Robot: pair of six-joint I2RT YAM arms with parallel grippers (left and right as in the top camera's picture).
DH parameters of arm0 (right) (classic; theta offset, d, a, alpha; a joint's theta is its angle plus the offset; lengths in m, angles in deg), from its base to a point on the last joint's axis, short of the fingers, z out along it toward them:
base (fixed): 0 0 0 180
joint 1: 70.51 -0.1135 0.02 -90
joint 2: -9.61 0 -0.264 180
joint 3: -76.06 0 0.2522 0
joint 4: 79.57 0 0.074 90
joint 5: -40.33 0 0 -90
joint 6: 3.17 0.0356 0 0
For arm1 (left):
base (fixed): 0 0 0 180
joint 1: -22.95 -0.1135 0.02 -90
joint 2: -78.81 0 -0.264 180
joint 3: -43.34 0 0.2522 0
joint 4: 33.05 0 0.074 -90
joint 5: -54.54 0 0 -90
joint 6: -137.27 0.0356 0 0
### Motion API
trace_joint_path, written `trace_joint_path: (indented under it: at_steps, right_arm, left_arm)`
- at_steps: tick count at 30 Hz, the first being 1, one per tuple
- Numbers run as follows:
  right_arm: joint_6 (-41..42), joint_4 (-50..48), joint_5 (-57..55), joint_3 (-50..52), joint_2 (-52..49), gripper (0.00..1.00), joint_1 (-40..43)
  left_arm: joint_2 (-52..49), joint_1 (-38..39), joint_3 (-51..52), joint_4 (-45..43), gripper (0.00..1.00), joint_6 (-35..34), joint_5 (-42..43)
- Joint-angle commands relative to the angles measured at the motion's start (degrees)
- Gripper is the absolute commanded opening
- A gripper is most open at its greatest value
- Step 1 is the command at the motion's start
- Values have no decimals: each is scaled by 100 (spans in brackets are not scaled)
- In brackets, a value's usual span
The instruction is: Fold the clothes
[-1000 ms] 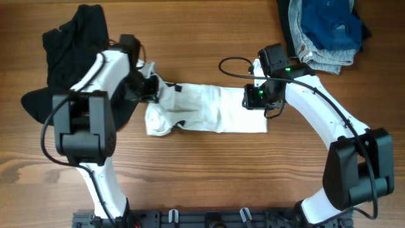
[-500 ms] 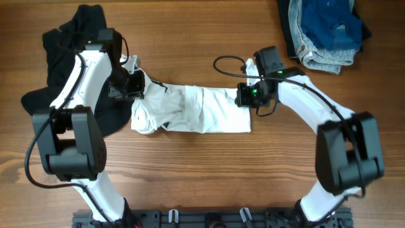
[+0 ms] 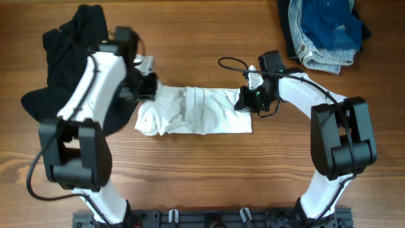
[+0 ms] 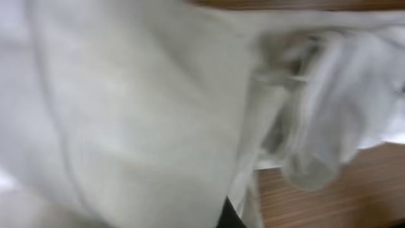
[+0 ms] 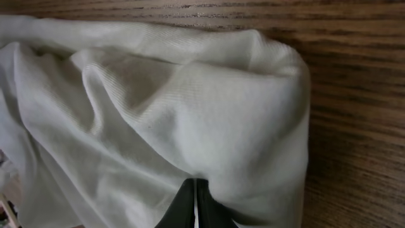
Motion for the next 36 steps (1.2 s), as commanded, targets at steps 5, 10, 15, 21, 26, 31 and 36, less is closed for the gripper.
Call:
trace_joint_path:
  at_steps: [5,10,15,21,26,31,36]
  right_arm:
    - [-122,120,-402,66,-348,5,55]
    - [-122,118,-402,68,-348,4,55]
    - [-116,118,-400,66,-348,4,55]
    - [-90,-72,-55,37,-286,4,98]
    - [229,-369,678,-116,136,4,520]
    - [758,-684,1316,-173,1045,4,1386]
    - [968,-944,1921,-173,1576,4,2028]
  left_arm:
    - [175,1488,20,-791,4,-835,31]
    - [166,2118,20,-1423,4,-1300,33]
    - [87,2468,20,-1943,4,-1670,33]
    - [11,2520,20,-2234,4,-1945,28]
    - [-59,2522,20,-2234,4,-1945,28]
    - [-103,2531,20,-2262,4,-1945,28]
    - [-105,2533,20,-2369,4,-1947,31]
